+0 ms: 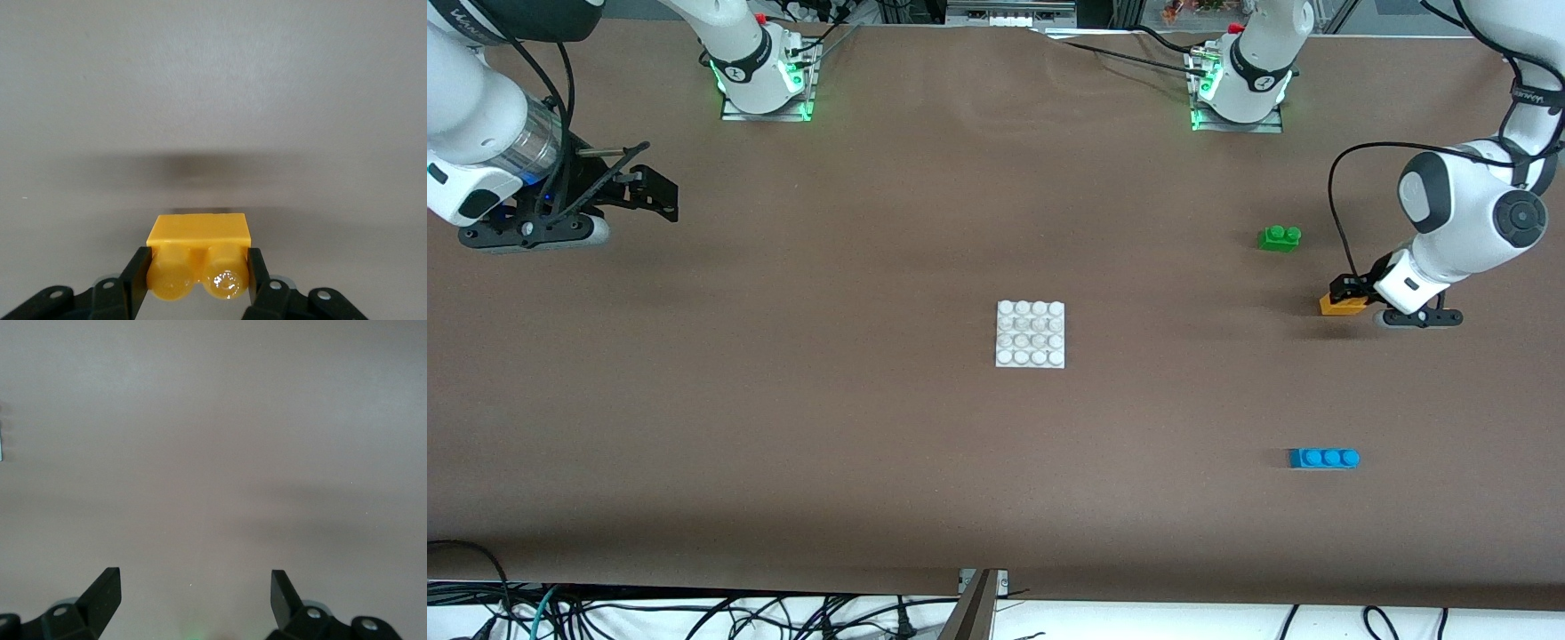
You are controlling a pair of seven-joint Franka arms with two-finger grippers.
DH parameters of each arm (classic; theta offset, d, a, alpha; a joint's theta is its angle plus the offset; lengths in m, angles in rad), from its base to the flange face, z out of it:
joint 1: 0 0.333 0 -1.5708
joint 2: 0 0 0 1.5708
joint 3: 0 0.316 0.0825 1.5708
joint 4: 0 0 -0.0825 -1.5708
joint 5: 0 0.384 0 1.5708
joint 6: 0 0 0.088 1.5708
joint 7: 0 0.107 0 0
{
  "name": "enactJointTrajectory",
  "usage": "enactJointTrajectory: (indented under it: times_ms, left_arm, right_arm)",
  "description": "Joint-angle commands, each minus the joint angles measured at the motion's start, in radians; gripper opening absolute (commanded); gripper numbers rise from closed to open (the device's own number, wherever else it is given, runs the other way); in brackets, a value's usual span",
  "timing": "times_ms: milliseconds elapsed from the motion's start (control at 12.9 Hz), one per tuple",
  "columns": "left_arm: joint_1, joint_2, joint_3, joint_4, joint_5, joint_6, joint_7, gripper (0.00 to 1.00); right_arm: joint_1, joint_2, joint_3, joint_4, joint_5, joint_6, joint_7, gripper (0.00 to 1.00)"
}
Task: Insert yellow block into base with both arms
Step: 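Close the left gripper on the yellow brick and lift it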
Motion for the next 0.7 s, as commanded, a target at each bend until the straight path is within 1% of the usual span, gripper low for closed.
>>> enactJointTrajectory:
  times_ms: [0,77,387,619]
  left_arm:
    - [0.000,-0.015,-0.012,0.146,-0.012,-0.224,0.014,0.28]
    - [0.000,-0.015,-0.023,0.199,-0.012,-0.298,0.011,0.28]
    - [-0.003,-0.006,-0.095,0.381,-0.011,-0.469,-0.049,0.26]
    - [-0.009,-0.004,-0.172,0.464,-0.012,-0.552,-0.116,0.25]
  right_arm:
    - [-0.005,-0.014,0.005,-0.003,-0.013,-0.015,-0.017,0.99]
    - [-0.005,-0.014,0.005,-0.003,-0.013,-0.015,-0.017,0.99]
    - [-0.005,-0.014,0.005,-0.003,-0.013,-0.015,-0.017,0.99]
    - [-0.005,-0.014,0.005,-0.003,-0.013,-0.017,-0.017,0.99]
